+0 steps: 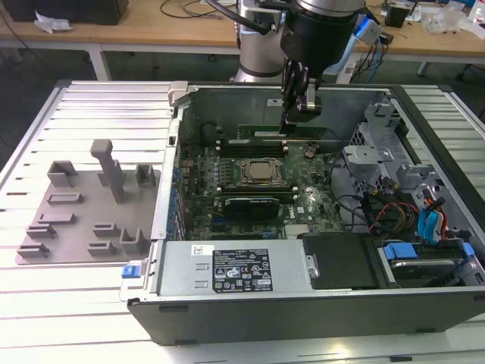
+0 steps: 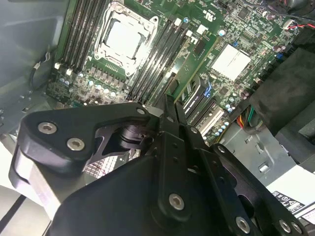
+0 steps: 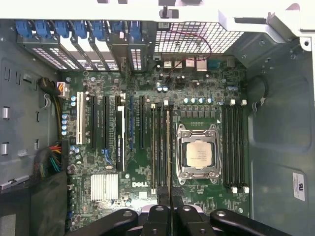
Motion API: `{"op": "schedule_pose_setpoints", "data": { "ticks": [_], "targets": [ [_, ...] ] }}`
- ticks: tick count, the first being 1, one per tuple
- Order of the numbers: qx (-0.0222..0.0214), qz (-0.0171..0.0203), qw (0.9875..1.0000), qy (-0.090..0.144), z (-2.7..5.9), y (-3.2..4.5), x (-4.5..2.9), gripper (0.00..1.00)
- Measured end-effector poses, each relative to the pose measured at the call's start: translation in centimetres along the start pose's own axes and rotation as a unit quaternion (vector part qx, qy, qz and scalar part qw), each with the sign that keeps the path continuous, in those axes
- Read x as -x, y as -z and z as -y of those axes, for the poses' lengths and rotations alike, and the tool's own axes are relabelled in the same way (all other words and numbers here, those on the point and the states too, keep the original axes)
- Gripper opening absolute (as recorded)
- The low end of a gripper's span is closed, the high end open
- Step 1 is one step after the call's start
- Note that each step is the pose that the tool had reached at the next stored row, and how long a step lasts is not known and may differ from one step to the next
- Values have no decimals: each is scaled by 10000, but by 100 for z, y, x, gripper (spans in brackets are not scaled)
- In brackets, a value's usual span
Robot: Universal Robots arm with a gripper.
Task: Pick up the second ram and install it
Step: 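Insert the second ram into the second slot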
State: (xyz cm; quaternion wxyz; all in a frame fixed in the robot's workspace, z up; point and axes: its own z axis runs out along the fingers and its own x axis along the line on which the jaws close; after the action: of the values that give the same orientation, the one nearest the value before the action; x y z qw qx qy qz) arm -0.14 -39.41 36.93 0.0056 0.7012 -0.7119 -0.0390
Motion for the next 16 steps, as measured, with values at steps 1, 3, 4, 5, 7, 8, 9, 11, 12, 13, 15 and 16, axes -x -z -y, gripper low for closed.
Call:
{"op": "schedule_pose_setpoints", "data": {
  "ticks": [1, 3, 4, 5, 7, 8, 9, 11, 12, 13, 15, 16],
  "targets": [
    [0, -11, 10000, 0, 1, -13, 0, 10],
    [-1, -33, 10000, -2, 4, -70, -2, 10],
    [-1, -35, 10000, -2, 6, -101, -3, 10],
    [-1, -35, 10000, -2, 9, -134, -5, 10],
    [-1, -38, 10000, -2, 11, -166, -6, 10],
    [-1, -41, 10000, -3, 11, -179, -7, 10],
    [-1, -45, 10000, -3, 12, -189, -7, 10],
    [-1, -58, 10000, -3, 13, -211, -8, 10],
    [-1, -64, 10000, -4, 14, -220, -9, 10],
    [-1, -83, 10000, -5, 17, -263, -11, 10],
    [-2, -90, 10000, -6, 21, -329, -13, 10],
    [-2, -92, 10000, -5, 22, -347, -14, 10]
  ]
}}
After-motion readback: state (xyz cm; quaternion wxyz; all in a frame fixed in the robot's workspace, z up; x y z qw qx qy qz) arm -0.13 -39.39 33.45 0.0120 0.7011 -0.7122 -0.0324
